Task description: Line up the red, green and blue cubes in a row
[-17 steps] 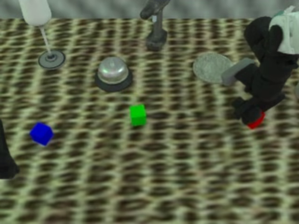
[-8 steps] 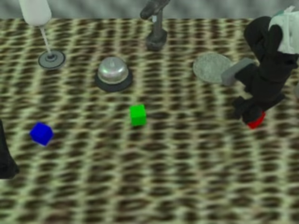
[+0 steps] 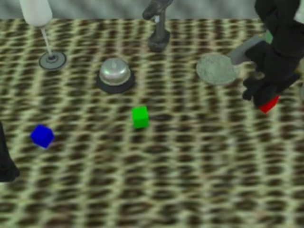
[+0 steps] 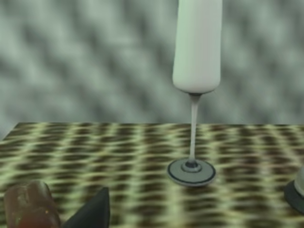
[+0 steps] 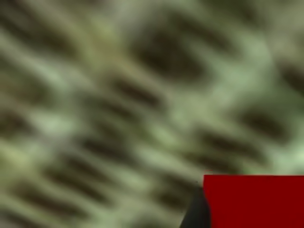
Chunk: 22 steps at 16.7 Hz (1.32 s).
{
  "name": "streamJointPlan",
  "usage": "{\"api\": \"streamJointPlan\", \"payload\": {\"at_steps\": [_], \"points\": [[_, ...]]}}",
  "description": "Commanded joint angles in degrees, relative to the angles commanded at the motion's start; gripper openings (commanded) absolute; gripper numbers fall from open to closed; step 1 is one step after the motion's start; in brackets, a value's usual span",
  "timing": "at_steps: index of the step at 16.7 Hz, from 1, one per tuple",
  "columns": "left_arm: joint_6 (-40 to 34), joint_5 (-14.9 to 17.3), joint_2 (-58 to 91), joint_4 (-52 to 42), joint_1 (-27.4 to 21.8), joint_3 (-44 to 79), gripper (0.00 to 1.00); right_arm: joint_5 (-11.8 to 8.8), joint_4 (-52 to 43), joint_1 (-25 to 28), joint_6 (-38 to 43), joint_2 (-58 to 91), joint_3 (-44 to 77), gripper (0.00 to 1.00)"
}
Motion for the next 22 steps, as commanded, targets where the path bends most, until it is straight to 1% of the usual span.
{"api": "streamJointPlan", "payload": {"at_steps": [6,8,10,12,14,19,22], "points": [[0.0,0.0,0.0,0.0,0.0,0.0,1.0,0.01,-0.43,0.29,0.81,0.26,0.61,0.0],[0.0,0.0,0.0,0.0,0.0,0.0,1.0,0.12,-1.25,2.31,3.85,1.27,2.37,0.0],[0.0,0.0,0.0,0.0,0.0,0.0,1.0,0.33,-2.61,5.55,9.31,2.89,5.18,0.0],[0.0,0.0,0.0,0.0,0.0,0.0,1.0,0.6,-4.34,9.64,16.8,4.81,8.52,0.0],[0.0,0.0,0.0,0.0,0.0,0.0,1.0,0.88,-6.31,14.35,26.14,6.88,12.06,0.0],[0.0,0.0,0.0,0.0,0.0,0.0,1.0,1.51,-11.52,27.25,54.33,11.98,20.95,0.0],[0.0,0.0,0.0,0.0,0.0,0.0,1.0,1.94,-13.83,34.21,68.53,13.96,25.54,0.0]]}}
